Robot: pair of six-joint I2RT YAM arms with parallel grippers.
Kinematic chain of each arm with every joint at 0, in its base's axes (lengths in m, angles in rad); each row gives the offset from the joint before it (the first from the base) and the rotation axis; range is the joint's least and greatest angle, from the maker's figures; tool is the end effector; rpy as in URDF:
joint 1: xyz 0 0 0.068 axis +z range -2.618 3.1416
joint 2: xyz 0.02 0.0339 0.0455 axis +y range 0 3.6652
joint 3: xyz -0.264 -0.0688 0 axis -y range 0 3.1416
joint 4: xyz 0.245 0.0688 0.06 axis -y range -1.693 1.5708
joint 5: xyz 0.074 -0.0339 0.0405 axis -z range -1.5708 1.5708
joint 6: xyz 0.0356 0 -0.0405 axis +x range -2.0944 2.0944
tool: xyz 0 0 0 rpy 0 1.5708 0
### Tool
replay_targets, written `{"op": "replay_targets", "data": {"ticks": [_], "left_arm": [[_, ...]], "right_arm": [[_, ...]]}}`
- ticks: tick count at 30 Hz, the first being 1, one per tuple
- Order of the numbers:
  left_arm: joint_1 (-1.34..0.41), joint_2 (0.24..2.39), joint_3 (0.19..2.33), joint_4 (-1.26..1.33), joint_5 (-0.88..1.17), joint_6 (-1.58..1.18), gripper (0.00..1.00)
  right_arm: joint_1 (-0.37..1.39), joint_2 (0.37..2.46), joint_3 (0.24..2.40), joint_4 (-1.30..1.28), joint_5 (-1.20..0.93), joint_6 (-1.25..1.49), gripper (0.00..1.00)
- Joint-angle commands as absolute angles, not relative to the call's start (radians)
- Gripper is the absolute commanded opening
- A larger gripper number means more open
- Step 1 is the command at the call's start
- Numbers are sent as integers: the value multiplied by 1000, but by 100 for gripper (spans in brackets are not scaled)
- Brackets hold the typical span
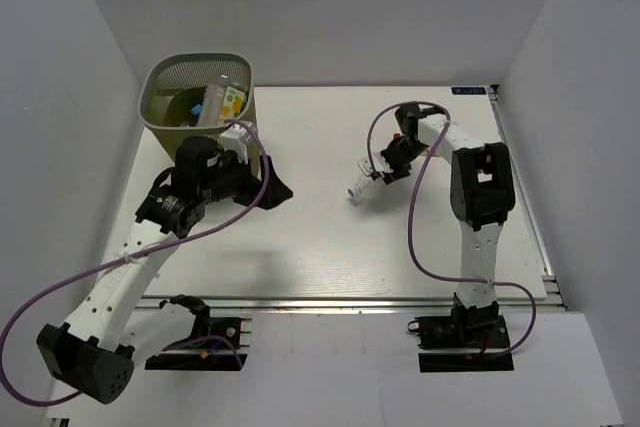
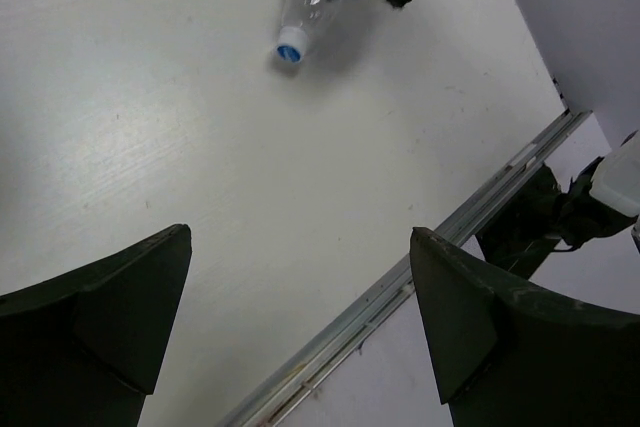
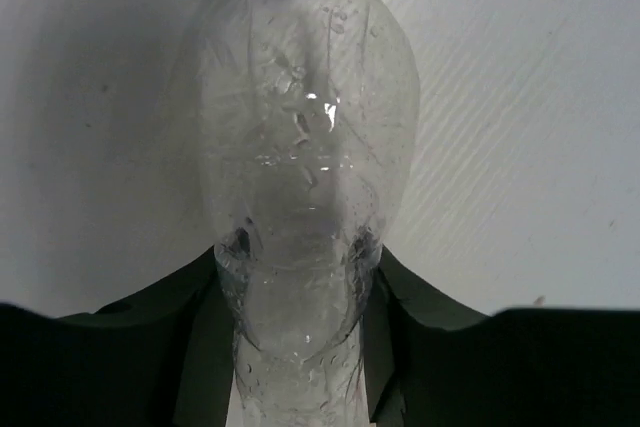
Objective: Put the plastic bottles in the bin
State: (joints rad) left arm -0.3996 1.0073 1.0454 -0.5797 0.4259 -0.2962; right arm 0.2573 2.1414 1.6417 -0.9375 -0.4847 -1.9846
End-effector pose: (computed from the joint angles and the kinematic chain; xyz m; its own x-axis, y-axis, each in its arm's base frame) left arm 0.1902 -0.0963 0.3511 -0.6528 -0.0128 -0.7574 0.5122 0.7292 -0.4538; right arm 0.4024 0.1230 0.1664 0.6465 -0.6676 -0.3693 -0.7629 -0.5686 -0.3076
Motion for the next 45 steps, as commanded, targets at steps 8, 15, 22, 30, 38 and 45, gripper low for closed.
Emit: {"op": "replay_targets", "data": {"ticks": [8, 15, 22, 30, 38, 45], "left_arm": [[-403, 819, 786, -635, 403, -388, 100], [-403, 821, 693, -635, 453, -402, 100], [-403, 810, 652, -615, 465, -420, 100], [-403, 749, 620, -643, 465, -449, 100], [-403, 779, 666, -603, 452, -449, 100], [-413, 906, 647, -385, 511, -440, 100]], "right_arm": [[290, 2094, 2035, -1214, -990, -1694, 16], [422, 1842, 1822, 304, -1063, -429, 20], [647, 2178, 2304, 708, -838, -109, 17], [810, 2341, 2396, 879, -617, -170, 32], [842, 2402, 2419, 816, -548, -169, 90], [709, 2189, 2271, 672, -443, -163, 89]]}}
